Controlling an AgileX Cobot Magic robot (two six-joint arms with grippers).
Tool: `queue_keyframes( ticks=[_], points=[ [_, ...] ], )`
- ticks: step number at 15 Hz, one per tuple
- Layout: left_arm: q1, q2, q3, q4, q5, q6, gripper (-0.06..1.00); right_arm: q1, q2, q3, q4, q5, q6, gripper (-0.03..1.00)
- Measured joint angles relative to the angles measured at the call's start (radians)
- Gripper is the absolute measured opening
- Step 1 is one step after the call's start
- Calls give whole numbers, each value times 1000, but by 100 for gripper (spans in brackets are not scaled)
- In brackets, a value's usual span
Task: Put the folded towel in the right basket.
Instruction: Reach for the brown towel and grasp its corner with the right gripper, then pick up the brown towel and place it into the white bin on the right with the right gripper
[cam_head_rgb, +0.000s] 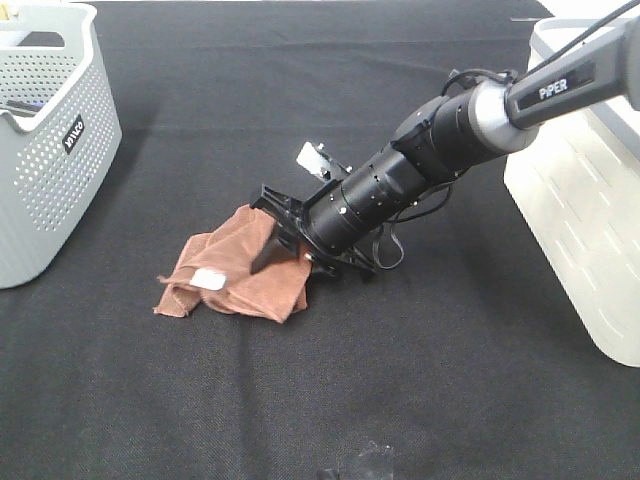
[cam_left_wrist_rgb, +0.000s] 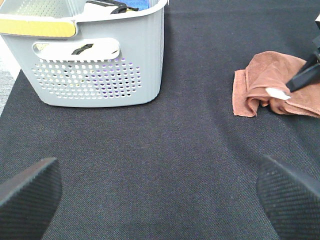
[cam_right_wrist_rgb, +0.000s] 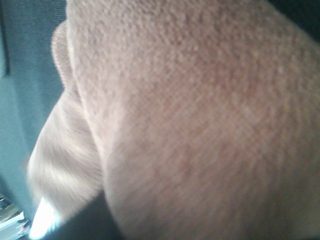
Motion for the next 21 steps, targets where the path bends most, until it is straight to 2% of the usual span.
queue_keyframes(
  ticks=[3, 5, 7, 10, 12, 14, 15, 16, 17, 19, 21],
  points=[
    [0, 0, 0, 0, 0, 0, 99, 0, -35, -1, -40, 3, -26, 22],
    [0, 0, 0, 0, 0, 0, 99, -24, -121, -4, -62, 72, -32, 22],
    [0, 0, 0, 0, 0, 0, 99, -113, -278, -59, -85, 212, -32, 22],
    [0, 0, 0, 0, 0, 0, 99, -265, -468, -206, -168, 348, 4, 22],
    [0, 0, 0, 0, 0, 0, 99, -425, -577, -334, -323, 430, 58, 22],
    [0, 0, 0, 0, 0, 0, 99, -553, -623, -400, -487, 458, 107, 22],
    [0, 0, 0, 0, 0, 0, 99, -553, -623, -400, -487, 458, 107, 22],
    [0, 0, 0, 0, 0, 0, 99, -623, -631, -410, -568, 467, 128, 22],
    [0, 0, 0, 0, 0, 0, 99, -710, -625, -411, -697, 472, 176, 22],
    [0, 0, 0, 0, 0, 0, 99, -795, -588, -410, -848, 470, 261, 22],
    [0, 0, 0, 0, 0, 0, 99, -820, -531, -410, -933, 470, 303, 22]
  ],
)
